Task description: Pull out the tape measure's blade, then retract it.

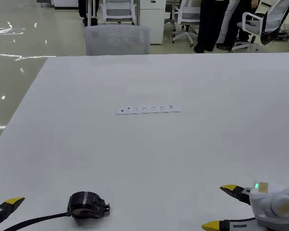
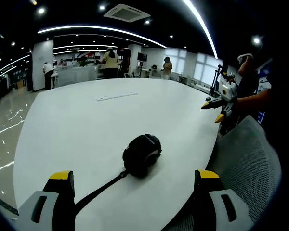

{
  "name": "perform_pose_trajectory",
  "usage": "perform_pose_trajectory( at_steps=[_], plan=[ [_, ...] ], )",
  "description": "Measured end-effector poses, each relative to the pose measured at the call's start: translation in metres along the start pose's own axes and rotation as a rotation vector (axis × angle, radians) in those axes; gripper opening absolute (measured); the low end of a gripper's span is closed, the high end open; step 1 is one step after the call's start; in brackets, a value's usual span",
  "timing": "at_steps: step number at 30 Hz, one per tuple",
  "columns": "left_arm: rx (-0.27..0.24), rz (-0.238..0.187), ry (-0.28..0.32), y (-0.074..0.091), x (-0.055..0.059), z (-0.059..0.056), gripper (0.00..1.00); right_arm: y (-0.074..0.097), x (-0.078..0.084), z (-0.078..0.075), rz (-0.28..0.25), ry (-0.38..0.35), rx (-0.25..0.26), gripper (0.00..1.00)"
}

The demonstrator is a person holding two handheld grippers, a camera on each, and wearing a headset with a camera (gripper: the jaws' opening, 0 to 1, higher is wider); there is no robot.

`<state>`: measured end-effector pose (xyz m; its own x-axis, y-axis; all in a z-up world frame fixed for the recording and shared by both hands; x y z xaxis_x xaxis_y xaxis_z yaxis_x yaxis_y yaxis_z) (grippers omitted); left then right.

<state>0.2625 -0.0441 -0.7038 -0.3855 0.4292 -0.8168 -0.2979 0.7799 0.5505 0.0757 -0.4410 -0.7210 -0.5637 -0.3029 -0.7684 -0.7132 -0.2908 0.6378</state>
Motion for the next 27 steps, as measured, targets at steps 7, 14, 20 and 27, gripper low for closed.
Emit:
perform_pose_trajectory(
  at_steps=[7,14,20,27],
  plan=[
    [-0.009,-0.001,-0.002,0.008,0.006,0.002,1.0,0.026,0.016,-0.004,-0.009,-0.016,0.048,0.88],
    [-0.001,0.007,-0.014,0.01,0.011,0.0,1.0,0.028,0.022,-0.003,-0.003,0.022,0.057,0.96],
    [0.004,0.004,-0.02,0.01,0.007,-0.002,1.0,0.032,0.022,-0.006,-0.019,0.01,0.066,0.98],
    [0.013,-0.002,-0.046,0.006,0.008,-0.004,1.0,0.033,0.02,-0.008,-0.032,-0.008,0.07,0.99]
  ],
)
Point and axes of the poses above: the centre of the closed fingertips' face, and the gripper's own axes: y roughly backward along the fingers, z roughly to its left, x roughly out of its underside, the point moved 3 cm from there along y, roughly backward along the fingers, and after that the axes turned 3 degrees about y, right-handed, at the moved point
